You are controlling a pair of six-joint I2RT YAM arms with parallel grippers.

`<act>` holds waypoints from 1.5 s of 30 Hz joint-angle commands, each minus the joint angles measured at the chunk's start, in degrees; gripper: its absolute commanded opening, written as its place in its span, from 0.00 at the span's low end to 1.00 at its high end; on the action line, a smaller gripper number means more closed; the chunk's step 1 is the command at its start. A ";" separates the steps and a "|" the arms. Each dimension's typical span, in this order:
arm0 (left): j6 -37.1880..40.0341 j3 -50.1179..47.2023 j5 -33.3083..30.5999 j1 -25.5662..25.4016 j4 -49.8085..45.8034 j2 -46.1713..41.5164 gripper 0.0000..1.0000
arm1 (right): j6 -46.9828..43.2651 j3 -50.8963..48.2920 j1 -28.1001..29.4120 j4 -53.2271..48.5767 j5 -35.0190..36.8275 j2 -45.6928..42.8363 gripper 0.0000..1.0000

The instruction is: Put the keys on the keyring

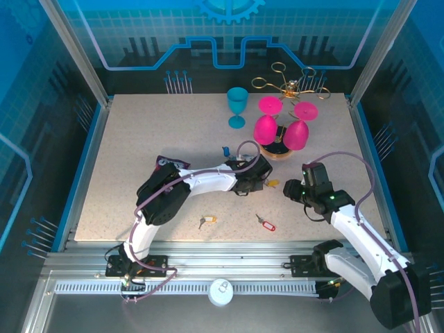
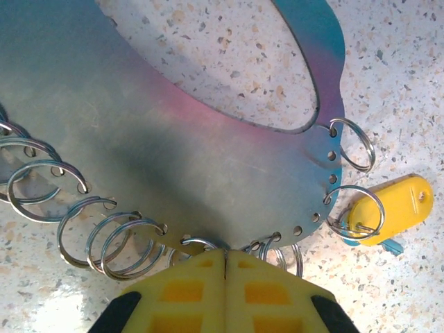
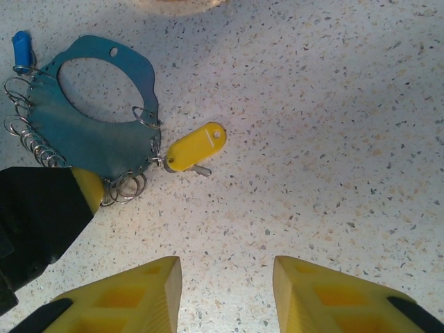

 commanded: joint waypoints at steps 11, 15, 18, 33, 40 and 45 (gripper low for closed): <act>44.76 -11.72 0.90 0.46 8.19 -19.94 0.00 | -6.70 3.49 0.71 1.74 -1.80 -0.15 0.38; 55.91 -16.87 8.09 3.04 11.09 -25.43 0.00 | -11.30 3.23 0.76 6.11 -6.01 -0.74 0.36; 63.03 -21.44 14.91 5.25 16.10 -29.59 0.00 | -15.36 2.72 0.76 10.08 -8.74 -1.53 0.36; 84.12 -28.44 42.95 17.73 20.20 -38.12 0.00 | -45.66 -4.96 0.83 52.04 -33.00 6.41 0.42; 89.67 -33.27 45.37 19.25 26.42 -39.97 0.00 | -60.25 -1.75 3.10 55.82 -47.41 18.00 0.40; 88.76 -37.49 47.64 19.39 34.30 -40.95 0.00 | -61.75 -1.03 5.45 60.65 -49.56 23.33 0.38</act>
